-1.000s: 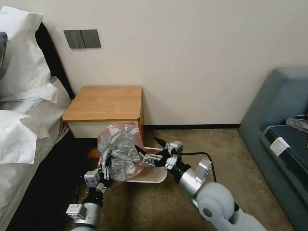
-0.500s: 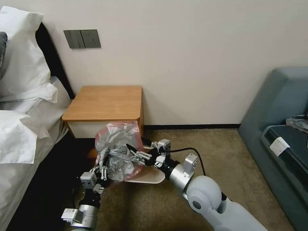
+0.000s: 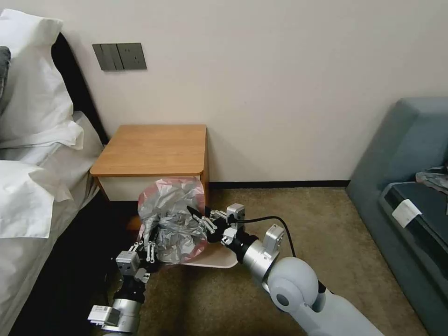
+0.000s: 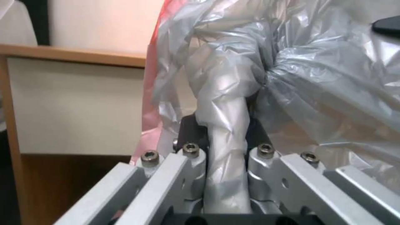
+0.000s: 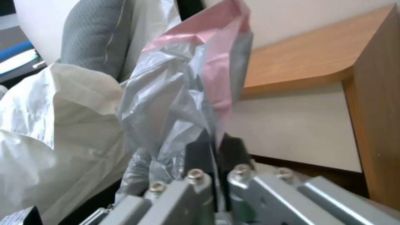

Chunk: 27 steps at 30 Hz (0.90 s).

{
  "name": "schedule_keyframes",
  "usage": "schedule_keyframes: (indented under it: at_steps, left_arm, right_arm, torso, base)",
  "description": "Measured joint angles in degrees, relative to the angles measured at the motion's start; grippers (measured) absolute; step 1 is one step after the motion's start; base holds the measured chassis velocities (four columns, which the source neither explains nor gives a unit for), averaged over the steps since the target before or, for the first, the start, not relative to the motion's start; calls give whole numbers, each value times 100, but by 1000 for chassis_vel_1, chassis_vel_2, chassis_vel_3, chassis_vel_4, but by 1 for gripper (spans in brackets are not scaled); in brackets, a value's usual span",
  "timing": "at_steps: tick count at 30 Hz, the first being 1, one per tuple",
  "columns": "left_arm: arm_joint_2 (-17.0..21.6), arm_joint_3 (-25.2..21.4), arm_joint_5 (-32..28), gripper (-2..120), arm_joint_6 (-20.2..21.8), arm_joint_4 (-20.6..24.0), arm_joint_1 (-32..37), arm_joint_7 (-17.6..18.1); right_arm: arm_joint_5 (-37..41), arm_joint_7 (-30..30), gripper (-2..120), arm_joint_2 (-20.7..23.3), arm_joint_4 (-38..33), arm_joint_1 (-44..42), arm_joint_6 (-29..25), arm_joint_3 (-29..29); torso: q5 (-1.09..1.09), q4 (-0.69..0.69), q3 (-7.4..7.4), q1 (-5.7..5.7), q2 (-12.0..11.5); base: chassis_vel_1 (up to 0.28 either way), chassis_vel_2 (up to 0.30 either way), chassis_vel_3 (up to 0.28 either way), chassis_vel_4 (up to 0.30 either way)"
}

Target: Pick up the garbage bag from the table and place it over the trash can.

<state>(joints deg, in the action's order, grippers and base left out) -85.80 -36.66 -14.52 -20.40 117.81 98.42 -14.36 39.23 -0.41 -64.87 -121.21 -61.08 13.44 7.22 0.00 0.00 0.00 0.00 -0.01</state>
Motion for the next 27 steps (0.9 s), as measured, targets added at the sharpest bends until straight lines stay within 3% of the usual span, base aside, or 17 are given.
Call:
schedule_keyframes:
  at_steps: [9, 19, 27]
  left_arm:
    - [-59, -226, 137, 7, -626, -209, -83, -603]
    - [-81, -275, 121, 7, -1051, -397, -192, -851]
    - [-62, -300, -232, 7, -1263, -448, -229, -1117]
  right_arm:
    - [38, 73, 0, 17, 25, 143, 9, 20]
    - [244, 173, 0, 373, -113, 113, 32, -305]
    - [393, 214, 0, 800, -210, -16, 41, -574]
  torso:
    - [0, 0, 0, 0, 0]
    - [0, 0, 0, 0, 0]
    - [1, 0, 0, 0, 0]
  base:
    - [0, 0, 0, 0]
    - [0, 0, 0, 0]
    - [0, 0, 0, 0]
